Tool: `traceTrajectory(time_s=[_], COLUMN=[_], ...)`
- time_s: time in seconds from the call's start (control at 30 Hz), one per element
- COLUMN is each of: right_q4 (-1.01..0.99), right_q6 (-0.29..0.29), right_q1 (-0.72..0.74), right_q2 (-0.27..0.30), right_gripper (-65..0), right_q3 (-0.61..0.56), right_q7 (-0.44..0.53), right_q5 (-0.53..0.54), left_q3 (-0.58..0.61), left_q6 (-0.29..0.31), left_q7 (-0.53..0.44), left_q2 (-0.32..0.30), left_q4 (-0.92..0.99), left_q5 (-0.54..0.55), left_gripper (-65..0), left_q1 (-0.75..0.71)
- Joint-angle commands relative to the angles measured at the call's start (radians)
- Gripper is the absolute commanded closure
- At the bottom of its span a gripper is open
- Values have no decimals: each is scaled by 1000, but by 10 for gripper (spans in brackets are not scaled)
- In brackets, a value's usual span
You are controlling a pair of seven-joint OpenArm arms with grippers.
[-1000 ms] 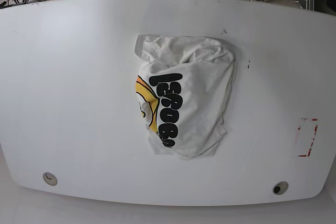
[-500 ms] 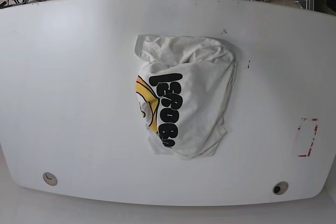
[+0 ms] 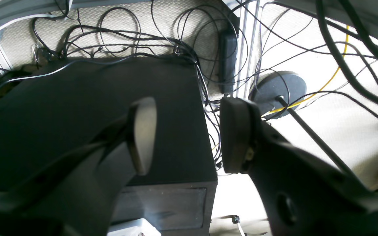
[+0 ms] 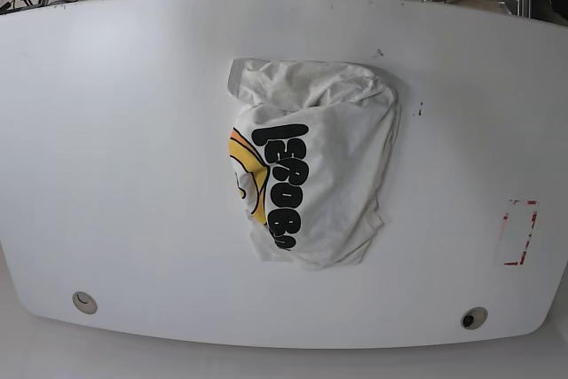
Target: Fold the T-shirt properly
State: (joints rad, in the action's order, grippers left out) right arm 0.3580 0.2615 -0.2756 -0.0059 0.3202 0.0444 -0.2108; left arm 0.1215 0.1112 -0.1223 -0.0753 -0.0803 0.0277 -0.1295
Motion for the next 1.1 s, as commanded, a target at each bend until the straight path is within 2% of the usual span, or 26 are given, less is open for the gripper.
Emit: traceTrajectory(time_s=[0.0, 1.07], right_q4=[0, 2], right_q6=[2, 0], right_q1=[-8, -7], right_q2=[-1, -2], right_gripper=[-69, -68], right_q3=[0, -2], right_q7=[6, 0], right_q5=[-3, 0], left_q3=[0, 2], left_q6=[-4, -5], left_q7=[-4, -19], left_q2=[-3, 1], left_q4=[9, 6], left_q5=[2, -4], left_gripper=[-287, -290], left_q1=[1, -6])
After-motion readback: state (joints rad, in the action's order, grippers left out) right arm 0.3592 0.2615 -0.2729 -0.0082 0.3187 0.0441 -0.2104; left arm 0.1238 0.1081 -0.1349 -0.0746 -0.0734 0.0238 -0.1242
